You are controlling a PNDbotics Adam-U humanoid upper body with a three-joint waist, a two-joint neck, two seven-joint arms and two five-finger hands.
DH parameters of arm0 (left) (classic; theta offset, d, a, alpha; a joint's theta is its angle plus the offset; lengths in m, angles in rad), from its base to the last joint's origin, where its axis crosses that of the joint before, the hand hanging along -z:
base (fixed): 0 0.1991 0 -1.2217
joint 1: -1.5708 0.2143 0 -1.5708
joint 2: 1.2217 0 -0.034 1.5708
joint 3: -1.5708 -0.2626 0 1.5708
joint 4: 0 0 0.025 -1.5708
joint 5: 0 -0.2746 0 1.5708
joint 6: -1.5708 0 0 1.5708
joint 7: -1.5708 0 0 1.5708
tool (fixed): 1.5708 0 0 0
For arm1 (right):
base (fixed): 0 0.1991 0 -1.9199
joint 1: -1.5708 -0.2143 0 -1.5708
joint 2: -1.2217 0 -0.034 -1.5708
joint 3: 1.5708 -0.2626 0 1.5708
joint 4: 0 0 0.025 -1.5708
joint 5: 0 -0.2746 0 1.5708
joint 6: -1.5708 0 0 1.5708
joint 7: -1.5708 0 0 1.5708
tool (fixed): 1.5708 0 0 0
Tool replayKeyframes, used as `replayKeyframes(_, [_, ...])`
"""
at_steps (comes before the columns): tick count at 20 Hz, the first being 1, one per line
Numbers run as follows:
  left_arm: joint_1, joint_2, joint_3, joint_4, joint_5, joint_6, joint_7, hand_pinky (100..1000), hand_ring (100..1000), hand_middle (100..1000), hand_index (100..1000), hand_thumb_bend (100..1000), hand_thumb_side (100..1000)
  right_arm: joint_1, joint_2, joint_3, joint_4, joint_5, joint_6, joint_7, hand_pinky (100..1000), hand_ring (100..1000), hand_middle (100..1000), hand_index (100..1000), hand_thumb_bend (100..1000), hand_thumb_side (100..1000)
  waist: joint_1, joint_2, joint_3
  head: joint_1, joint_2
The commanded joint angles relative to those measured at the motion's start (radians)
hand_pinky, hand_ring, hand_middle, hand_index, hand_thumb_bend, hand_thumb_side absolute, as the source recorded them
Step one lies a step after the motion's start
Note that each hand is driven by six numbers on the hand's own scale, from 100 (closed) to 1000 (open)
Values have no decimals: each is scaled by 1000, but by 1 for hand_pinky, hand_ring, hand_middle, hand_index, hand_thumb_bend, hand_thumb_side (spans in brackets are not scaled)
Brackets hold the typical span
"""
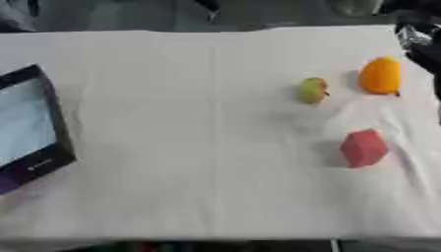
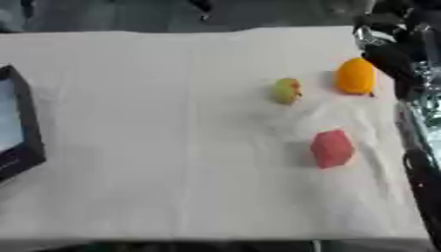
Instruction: Pick up the objects with one hand, pass them to the other hand, and then place them into the box on the other side of the table.
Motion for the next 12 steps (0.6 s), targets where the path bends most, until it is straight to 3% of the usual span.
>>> replayKeyframes(1, [-4, 21, 11, -11, 0, -1, -1, 816, 811, 798, 847, 313, 667, -6, -35, -13, -10, -8, 0, 8, 788, 791, 899, 879, 203, 192, -10, -6, 1, 5, 0])
replayKeyframes(12, [5, 15, 11, -7, -3, 6, -4, 817, 810, 798, 847, 310, 676, 5, -58, -15, 0, -9, 14, 41, 789, 789, 898, 884, 219, 173, -13, -5, 3, 20, 0])
